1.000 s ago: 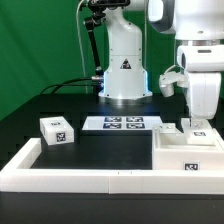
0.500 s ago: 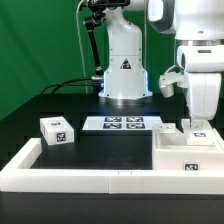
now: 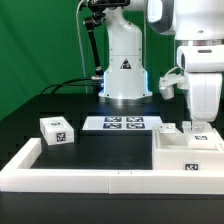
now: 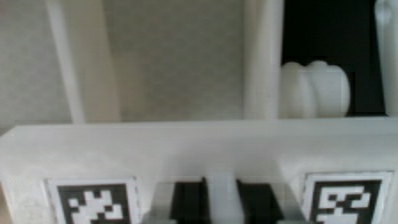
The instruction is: Assemble cabinet
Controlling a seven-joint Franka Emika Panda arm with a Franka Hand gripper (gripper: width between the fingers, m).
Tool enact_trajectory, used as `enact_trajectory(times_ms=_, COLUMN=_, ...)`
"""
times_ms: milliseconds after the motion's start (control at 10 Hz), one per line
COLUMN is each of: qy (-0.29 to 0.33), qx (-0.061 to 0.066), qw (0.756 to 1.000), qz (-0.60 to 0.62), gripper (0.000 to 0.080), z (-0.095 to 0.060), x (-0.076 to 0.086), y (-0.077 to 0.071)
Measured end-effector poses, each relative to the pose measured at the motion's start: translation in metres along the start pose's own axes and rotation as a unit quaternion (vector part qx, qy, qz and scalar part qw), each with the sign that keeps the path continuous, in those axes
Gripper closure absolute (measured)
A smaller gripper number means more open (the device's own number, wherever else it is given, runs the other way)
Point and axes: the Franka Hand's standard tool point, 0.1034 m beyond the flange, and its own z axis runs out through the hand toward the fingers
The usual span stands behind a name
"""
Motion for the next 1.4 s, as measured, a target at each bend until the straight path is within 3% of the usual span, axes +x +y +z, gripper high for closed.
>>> enact_trajectory(times_ms=400, qy=0.0, qx=-0.003, qw=1.0, qz=0.002, gripper=0.0729, z=0.0, x=0.001, y=0.024)
enact_trajectory(times_ms=800, qy=-0.002, qx=-0.001, qw=1.0, qz=0.001, gripper=0.0729, z=0.0, x=0.0, y=0.035)
enact_trajectory(times_ms=1200, qy=-0.012, qx=0.022, qw=1.0, qz=-0.013, gripper=0.0729, z=0.001, x=-0.001, y=0.038)
enact_trajectory(times_ms=1400, qy=-0.012, qx=0.022, qw=1.0, qz=-0.013, gripper=0.0729, z=0.001, x=-0.001, y=0.037)
